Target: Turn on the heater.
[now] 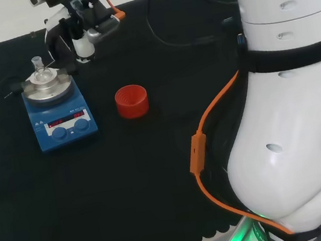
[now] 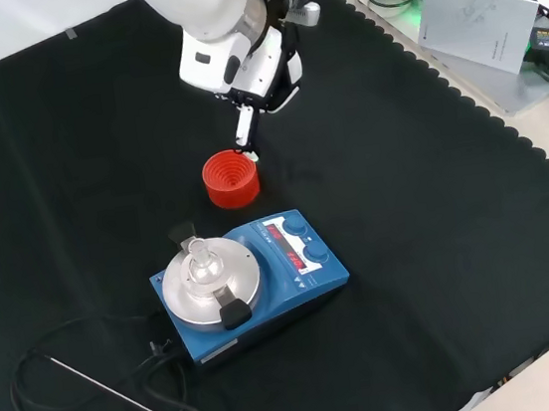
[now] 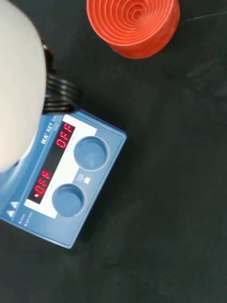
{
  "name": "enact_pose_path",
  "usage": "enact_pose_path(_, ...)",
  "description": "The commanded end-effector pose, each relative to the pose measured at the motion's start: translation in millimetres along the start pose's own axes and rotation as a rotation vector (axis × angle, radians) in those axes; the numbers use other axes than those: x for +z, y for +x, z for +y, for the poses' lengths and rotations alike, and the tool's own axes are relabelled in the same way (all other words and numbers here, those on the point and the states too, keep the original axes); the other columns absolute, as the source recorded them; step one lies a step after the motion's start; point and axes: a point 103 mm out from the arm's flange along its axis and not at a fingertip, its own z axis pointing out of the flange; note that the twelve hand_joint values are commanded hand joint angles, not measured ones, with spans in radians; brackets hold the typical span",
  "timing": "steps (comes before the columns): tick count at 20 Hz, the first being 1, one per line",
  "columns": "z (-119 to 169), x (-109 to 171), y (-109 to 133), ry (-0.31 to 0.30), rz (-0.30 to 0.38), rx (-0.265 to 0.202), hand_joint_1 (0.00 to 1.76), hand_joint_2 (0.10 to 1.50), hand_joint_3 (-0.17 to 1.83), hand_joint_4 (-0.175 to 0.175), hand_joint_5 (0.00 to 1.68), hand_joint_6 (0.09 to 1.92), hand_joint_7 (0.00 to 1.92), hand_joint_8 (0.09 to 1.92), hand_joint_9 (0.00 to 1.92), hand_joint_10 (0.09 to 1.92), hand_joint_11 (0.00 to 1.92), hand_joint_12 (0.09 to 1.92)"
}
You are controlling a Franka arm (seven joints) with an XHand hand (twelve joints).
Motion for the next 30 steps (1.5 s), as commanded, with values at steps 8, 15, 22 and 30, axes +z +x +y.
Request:
enact_pose_path(8,5,13,-1,0.147,-0.020,-0.003,1.54,0.52,1.35,-0.002,0.28,0.62,1.75,1.92,1.92,1.73,1.69,1.33)
enact_pose_path(15,10,14,2,0.203,-0.046,0.005,1.53,0.55,1.31,0.001,0.31,0.64,1.73,1.92,1.91,1.72,1.69,1.31)
enact_pose_path(22,11,18,-1,0.224,-0.037,0.003,1.51,0.59,1.25,0.011,0.32,0.83,1.71,1.92,1.90,1.71,1.67,1.28)
enact_pose_path(30,9,28,6,0.208,-0.032,-0.048,1.51,0.59,1.24,0.013,0.35,0.86,1.70,1.92,1.90,1.71,1.67,1.27)
